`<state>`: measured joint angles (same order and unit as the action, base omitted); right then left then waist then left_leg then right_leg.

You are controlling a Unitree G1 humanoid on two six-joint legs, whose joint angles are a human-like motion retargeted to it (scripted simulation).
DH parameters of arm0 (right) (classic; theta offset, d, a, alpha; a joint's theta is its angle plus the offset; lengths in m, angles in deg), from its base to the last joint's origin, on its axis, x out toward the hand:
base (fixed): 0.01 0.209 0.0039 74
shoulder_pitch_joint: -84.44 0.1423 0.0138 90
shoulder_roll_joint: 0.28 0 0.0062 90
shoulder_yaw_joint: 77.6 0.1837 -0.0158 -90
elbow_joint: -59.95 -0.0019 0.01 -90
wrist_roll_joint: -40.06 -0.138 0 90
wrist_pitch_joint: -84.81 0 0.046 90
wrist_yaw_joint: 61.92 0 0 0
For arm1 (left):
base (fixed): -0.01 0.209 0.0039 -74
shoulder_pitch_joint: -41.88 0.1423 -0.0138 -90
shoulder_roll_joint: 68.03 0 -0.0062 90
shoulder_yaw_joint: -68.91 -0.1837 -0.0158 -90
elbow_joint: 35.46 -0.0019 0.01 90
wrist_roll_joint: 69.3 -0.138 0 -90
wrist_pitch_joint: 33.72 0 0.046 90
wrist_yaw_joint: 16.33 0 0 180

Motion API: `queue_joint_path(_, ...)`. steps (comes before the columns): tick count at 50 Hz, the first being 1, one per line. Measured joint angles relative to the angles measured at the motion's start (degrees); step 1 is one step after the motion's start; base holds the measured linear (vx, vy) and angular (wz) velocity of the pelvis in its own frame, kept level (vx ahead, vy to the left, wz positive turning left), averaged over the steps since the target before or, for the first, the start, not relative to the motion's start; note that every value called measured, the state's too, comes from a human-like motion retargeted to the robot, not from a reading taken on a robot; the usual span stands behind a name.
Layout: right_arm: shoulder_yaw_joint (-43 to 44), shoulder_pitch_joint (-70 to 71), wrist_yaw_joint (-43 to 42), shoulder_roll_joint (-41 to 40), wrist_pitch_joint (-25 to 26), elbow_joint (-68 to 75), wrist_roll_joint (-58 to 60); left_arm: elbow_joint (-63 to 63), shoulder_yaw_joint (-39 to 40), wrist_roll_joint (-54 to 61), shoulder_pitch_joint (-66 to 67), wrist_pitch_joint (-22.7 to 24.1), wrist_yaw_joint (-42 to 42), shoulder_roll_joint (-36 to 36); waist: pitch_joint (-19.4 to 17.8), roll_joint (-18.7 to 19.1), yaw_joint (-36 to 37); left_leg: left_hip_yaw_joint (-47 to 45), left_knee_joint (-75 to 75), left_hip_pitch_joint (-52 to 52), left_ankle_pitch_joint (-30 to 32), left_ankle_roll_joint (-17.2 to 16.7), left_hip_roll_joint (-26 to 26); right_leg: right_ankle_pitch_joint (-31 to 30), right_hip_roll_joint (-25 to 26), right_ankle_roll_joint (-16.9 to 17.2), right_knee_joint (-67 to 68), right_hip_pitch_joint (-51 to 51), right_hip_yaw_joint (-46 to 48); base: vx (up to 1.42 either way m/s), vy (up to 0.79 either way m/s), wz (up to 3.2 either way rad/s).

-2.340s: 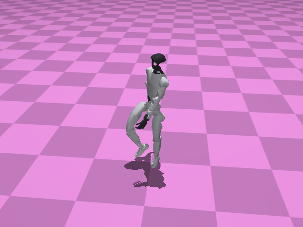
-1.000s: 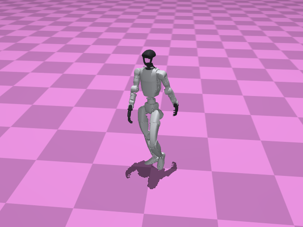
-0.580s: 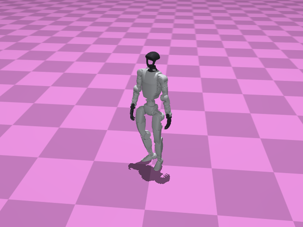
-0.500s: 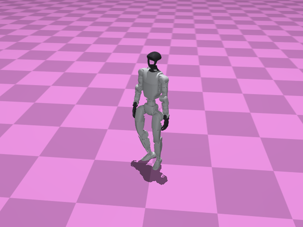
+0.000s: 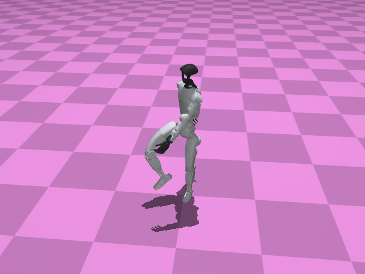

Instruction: In place motions

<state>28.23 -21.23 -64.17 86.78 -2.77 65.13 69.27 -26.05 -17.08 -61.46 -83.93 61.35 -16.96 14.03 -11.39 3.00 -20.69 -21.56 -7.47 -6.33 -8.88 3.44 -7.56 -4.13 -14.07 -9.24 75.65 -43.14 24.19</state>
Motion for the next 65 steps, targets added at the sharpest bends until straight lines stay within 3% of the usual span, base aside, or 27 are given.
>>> queue_joint_path(7,-2.13,2.65,2.96,-1.00,-0.23,-3.66,3.33,-2.92,-1.29,-0.11,5.14,0.11,0.82,-1.04,3.75,-1.22,4.74,-5.22,1.55,-1.51,-0.56,-0.94,2.57,-2.92,2.69,2.88,-12.52,14.06,-1.79,0.08,0.00,-0.67)
queue_joint_path(13,-4.81,6.58,5.03,-1.96,-1.15,-6.37,4.63,-7.27,-0.68,-0.08,9.52,-0.75,2.74,-2.70,7.49,-0.76,9.85,-9.48,2.57,-1.46,-0.72,-2.94,3.22,-7.14,9.78,7.17,-33.66,27.18,-6.89,0.05,-0.02,-0.71)
queue_joint_path(18,-7.21,10.37,6.01,-2.11,-1.43,-7.62,4.54,-9.13,-0.04,-0.56,12.05,-1.27,3.31,-3.34,9.22,-1.37,11.67,-11.07,3.15,-1.08,-0.76,-4.08,4.64,-8.61,11.33,8.74,-52.35,36.92,-8.72,-0.02,-0.11,-0.31)
queue_joint_path(25,-10.03,13.64,5.36,-2.07,-1.47,-7.80,2.91,-8.35,-1.70,-2.09,16.83,-1.52,3.31,-3.83,11.07,-3.28,13.15,-9.99,3.04,-0.97,-0.69,-5.45,7.06,0.90,11.51,10.23,-70.09,45.83,-8.05,-0.02,-0.19,0.12)
queue_joint_path(33,-12.59,20.11,4.11,-3.57,-0.07,-5.80,-0.40,-9.24,-3.00,-5.39,27.06,-2.34,4.57,-2.09,10.85,-2.73,17.13,-10.68,-2.06,-0.34,-0.43,-8.50,3.61,4.01,12.73,7.86,-72.77,47.29,-8.45,-0.08,-0.24,-0.12)
queue_joint_path(35,-13.48,21.43,4.32,-4.71,0.38,-6.25,-2.04,-11.53,-3.42,-7.07,29.16,-2.77,4.90,-0.62,9.25,-3.30,18.70,-11.19,-6.55,-0.16,2.13,-8.58,2.32,4.56,12.26,7.28,-71.88,48.32,-8.31,-0.11,-0.29,0.03)
queue_joint_path(37,-14.68,23.53,5.30,-6.18,0.67,-7.17,-4.13,-13.33,-4.37,-8.64,31.09,-3.69,5.27,1.37,7.07,-5.05,20.21,-10.04,-16.87,3.47,8.57,-8.57,-0.05,4.94,10.82,6.93,-71.49,49.51,-8.34,-0.23,-0.22,0.06)
queue_joint_path(41,-12.83,28.48,8.05,-8.85,1.11,-9.98,-8.20,-14.70,-4.31,-10.96,35.62,-3.93,4.58,4.46,5.15,-6.34,22.91,-2.60,-44.38,19.52,17.66,-2.56,-7.54,5.42,10.14,6.31,-71.76,49.92,-5.95,-0.23,-0.29,0.49)
queue_joint_path(43,-11.84,31.65,10.42,-9.74,1.59,-11.28,-10.73,-15.91,-2.33,-9.52,38.58,-2.95,5.63,5.26,3.82,-6.39,25.85,-0.69,-56.37,26.32,14.92,-0.80,-11.03,5.25,10.61,5.35,-71.76,50.31,-6.15,-0.13,-0.19,-0.20)
queue_joint_path(45,-9.23,36.32,11.25,-10.90,2.14,-13.69,-12.42,-16.82,2.13,-6.73,42.57,-3.32,8.73,5.22,1.93,-4.73,30.28,0.45,-70.07,34.83,10.48,1.90,-18.13,5.17,12.75,3.87,-71.53,50.56,-6.99,-0.19,-0.19,-0.55)
queue_joint_path(49,-9.27,43.59,12.83,-11.57,0.68,-19.33,-14.13,-16.82,7.15,-4.01,49.79,-6.16,13.98,4.03,-0.50,-3.66,36.83,2.22,-85.31,47.32,6.37,3.97,-23.48,4.75,14.95,1.02,-71.85,50.87,-9.96,-0.10,-0.14,-0.80)
queue_joint_path(53,-10.29,48.70,15.52,-11.52,-1.78,-24.39,-11.91,-16.82,8.41,-6.69,55.75,-9.01,15.30,3.15,-1.69,-4.45,42.46,0.27,-91.93,54.50,3.99,4.35,-24.78,4.72,15.06,-1.27,-71.36,50.71,-13.23,-0.01,-0.06,-0.80)
queue_joint_path(58,-10.00,52.00,15.62,-11.55,-3.10,-24.34,-10.34,-16.82,10.01,-7.53,58.05,-10.46,14.56,2.25,-2.16,-4.68,43.86,-1.83,-90.93,54.44,3.60,4.33,-24.08,5.67,15.10,-2.30,-70.41,51.53,-12.44,0.01,-0.03,0.05)
queue_joint_path(65,-10.07,48.64,15.10,-11.71,-3.20,-22.46,-10.87,-16.82,11.12,-6.19,54.08,-8.63,14.48,2.41,3.77,-4.38,39.61,-0.31,-77.77,47.46,6.28,2.06,-19.31,6.13,15.59,-0.43,-72.44,50.32,-7.46,0.03,0.05,0.76)
